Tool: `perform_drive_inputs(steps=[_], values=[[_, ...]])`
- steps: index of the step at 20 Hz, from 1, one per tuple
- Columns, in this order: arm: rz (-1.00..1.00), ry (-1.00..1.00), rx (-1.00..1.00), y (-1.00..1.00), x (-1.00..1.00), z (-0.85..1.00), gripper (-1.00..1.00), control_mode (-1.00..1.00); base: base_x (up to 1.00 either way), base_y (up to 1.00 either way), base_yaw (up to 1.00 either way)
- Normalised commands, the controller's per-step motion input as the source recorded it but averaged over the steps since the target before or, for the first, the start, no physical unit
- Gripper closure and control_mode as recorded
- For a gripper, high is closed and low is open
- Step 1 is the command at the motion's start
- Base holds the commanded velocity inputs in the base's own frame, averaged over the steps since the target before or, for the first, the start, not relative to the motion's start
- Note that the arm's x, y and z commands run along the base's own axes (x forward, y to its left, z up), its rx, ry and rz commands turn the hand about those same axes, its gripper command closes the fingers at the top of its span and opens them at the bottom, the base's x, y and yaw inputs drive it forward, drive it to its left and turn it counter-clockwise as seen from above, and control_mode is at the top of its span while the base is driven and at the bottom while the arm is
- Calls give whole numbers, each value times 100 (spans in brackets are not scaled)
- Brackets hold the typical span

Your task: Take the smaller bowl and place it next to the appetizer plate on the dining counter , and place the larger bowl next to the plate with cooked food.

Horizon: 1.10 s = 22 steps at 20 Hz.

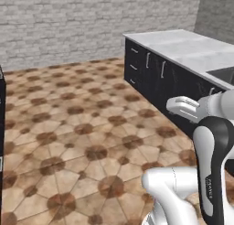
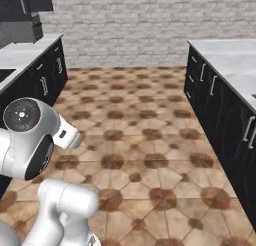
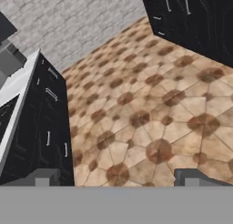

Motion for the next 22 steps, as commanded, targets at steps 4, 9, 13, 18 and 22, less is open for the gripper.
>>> perform_drive_inputs(steps=[4, 9, 13, 18, 22], values=[[0, 0, 0, 0, 0, 0, -100, 100, 100, 7, 27], [0, 0, 0, 0, 0, 0, -100, 100, 100, -19, 56], [0, 0, 0, 0, 0, 0, -100, 100, 100, -16, 72], [0, 0, 0, 0, 0, 0, -100, 100, 100, -34, 68], [0, 0, 0, 0, 0, 0, -100, 100, 100, -55, 62]])
